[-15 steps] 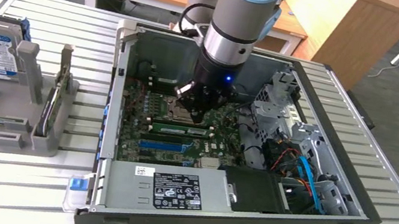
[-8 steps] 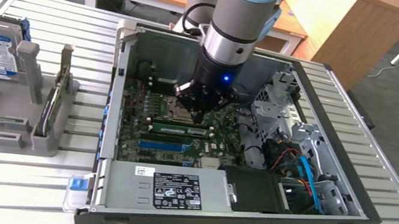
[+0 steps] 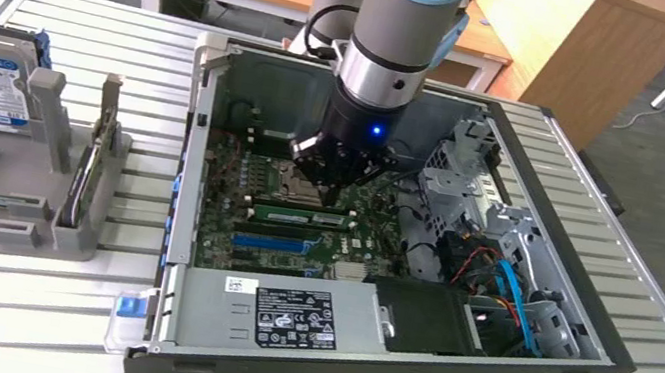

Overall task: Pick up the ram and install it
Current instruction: 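Press down the ram until it locks into place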

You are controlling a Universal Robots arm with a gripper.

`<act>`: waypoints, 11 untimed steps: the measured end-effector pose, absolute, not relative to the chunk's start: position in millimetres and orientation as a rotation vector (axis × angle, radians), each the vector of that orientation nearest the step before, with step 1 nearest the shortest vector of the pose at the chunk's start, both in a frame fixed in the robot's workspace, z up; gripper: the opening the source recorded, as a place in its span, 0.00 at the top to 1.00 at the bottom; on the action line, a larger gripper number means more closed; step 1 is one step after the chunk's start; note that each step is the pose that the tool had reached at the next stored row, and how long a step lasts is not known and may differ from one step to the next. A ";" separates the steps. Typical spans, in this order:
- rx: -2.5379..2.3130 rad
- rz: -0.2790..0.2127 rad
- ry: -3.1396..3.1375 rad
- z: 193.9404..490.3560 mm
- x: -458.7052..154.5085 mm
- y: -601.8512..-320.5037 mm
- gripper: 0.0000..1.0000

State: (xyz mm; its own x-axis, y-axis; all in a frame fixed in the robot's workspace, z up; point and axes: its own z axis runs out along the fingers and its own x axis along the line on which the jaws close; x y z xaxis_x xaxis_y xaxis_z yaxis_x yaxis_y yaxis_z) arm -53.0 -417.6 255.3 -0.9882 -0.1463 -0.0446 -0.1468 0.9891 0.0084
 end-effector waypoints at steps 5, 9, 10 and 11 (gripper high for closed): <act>-0.224 0.021 3.115 255.3 -52.8 -417.6 0.89; -0.179 0.022 3.126 255.3 -52.8 -417.5 0.89; -0.155 0.022 3.127 255.3 -52.8 -417.5 0.89; -0.129 0.022 3.128 255.3 -52.7 -417.5 0.89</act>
State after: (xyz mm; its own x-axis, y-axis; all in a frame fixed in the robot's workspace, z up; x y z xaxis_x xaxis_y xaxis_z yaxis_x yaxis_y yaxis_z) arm -52.7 -417.5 255.3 -0.9966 -0.0823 -0.0109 -0.0824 0.9965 0.0134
